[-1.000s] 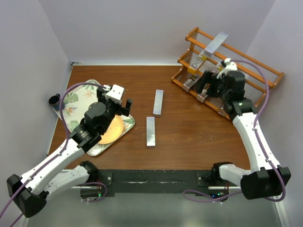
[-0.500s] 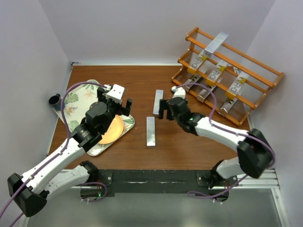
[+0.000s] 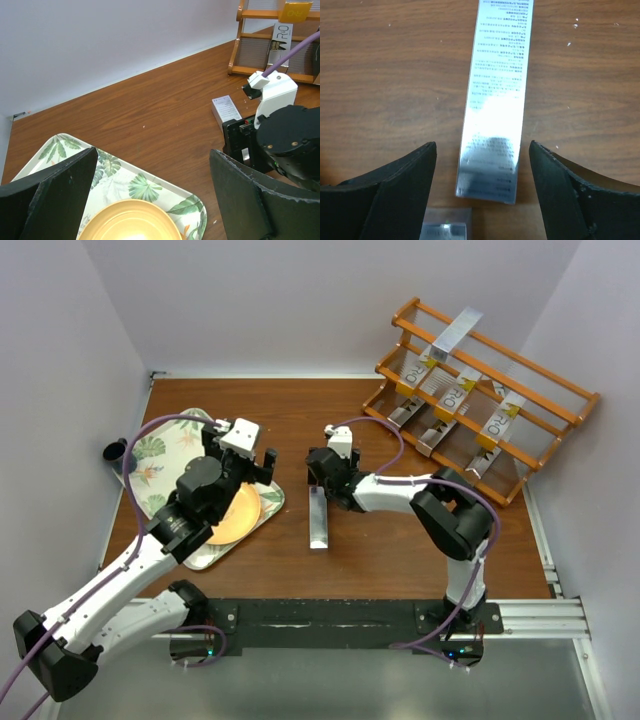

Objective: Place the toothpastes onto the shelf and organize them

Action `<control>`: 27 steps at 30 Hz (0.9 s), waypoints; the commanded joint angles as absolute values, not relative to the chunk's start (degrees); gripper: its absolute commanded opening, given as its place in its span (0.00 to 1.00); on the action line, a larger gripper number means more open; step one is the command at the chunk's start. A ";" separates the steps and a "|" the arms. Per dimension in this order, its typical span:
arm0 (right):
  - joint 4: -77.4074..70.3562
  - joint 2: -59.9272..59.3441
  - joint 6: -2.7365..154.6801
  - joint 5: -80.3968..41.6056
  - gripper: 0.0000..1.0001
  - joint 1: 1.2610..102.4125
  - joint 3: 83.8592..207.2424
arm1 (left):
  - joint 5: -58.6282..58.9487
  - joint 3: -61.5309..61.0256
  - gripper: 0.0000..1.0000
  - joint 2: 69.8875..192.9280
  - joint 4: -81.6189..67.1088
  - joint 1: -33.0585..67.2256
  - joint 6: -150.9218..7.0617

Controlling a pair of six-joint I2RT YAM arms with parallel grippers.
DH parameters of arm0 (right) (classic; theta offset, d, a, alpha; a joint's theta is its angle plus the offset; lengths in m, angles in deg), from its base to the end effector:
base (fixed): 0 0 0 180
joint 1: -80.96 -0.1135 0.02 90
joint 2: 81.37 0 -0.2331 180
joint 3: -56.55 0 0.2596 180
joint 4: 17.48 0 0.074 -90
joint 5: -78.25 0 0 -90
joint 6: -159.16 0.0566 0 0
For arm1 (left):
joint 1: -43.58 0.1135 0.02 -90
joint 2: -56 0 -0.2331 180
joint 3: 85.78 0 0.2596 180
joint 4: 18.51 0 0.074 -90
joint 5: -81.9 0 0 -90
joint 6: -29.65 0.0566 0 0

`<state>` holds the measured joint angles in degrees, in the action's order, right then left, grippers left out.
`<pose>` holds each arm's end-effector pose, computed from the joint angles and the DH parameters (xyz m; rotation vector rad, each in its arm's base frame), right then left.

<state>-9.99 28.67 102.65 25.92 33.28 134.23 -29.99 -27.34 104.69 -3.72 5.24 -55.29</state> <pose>0.3019 0.2801 0.1174 0.0725 2.1029 0.0942 0.2076 -0.1373 0.3214 0.3342 1.6198 -0.1253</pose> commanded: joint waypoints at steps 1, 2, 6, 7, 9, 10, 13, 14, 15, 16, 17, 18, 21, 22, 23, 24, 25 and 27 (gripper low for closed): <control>-12.56 30.24 104.05 32.89 0.75 32.98 138.38 | -30.07 -26.81 0.99 103.64 -5.50 5.61 -56.22; -12.47 30.77 103.70 32.89 0.74 33.06 138.73 | -30.07 -26.81 0.99 103.64 -5.50 5.61 -56.13; -11.59 31.65 104.14 32.72 0.69 32.98 138.30 | -30.07 -26.72 0.99 103.46 -5.50 5.61 -56.39; -11.42 31.66 104.22 32.63 0.68 32.98 137.86 | -29.99 -26.72 0.99 103.46 -5.50 5.61 -56.31; -11.33 31.48 104.58 32.28 0.65 32.98 137.16 | -29.99 -26.72 0.99 103.37 -5.50 5.61 -56.48; -11.33 31.31 104.66 32.19 0.64 32.98 136.37 | -29.99 -26.72 0.99 103.46 -5.50 5.61 -56.40; -11.07 30.43 104.58 31.84 0.62 32.98 134.96 | -29.72 -26.72 0.99 103.46 -5.42 5.61 -56.31; -11.06 30.25 104.32 31.84 0.62 33.06 134.61 | -29.64 -26.72 0.99 103.38 -5.42 5.61 -56.31; -11.15 29.81 104.31 31.75 0.61 32.98 134.26 | -29.55 -26.72 0.99 103.46 -5.42 5.61 -56.31; -11.07 29.64 104.14 31.75 0.60 33.06 133.38 | -29.55 -26.72 0.99 103.46 -5.42 5.61 -56.31; -11.15 29.37 103.96 31.75 0.60 32.98 132.85 | -29.63 -26.72 0.99 103.46 -5.42 5.61 -56.39; -11.50 28.67 103.87 31.66 0.58 32.98 132.24 | -29.63 -26.72 0.99 103.46 -5.33 5.61 -56.40; -13.34 27.18 102.82 31.40 0.50 33.06 129.34 | -29.72 -26.72 0.99 103.46 -5.33 5.53 -56.39; -13.52 26.22 102.04 31.23 0.47 33.06 128.55 | -29.72 -26.72 0.99 103.38 -5.33 5.61 -56.31; -13.79 25.77 101.51 31.22 0.45 33.15 128.10 | -29.72 -26.72 0.99 103.37 -5.33 5.61 -56.39; -14.14 25.16 101.07 31.14 0.39 33.06 127.75 | -29.64 -26.72 0.99 103.29 -5.33 5.61 -56.31; -14.23 23.85 100.37 30.79 0.35 33.15 127.05 | -29.72 -26.72 0.99 103.37 -5.33 5.61 -56.39; -14.58 22.08 99.48 30.26 0.28 33.06 126.26 | -29.72 -26.72 0.99 103.38 -5.33 5.61 -56.22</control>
<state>-11.43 27.46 101.60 29.02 33.28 127.50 -29.88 -27.34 104.19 -3.72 5.28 -55.29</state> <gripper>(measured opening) 0.494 0.991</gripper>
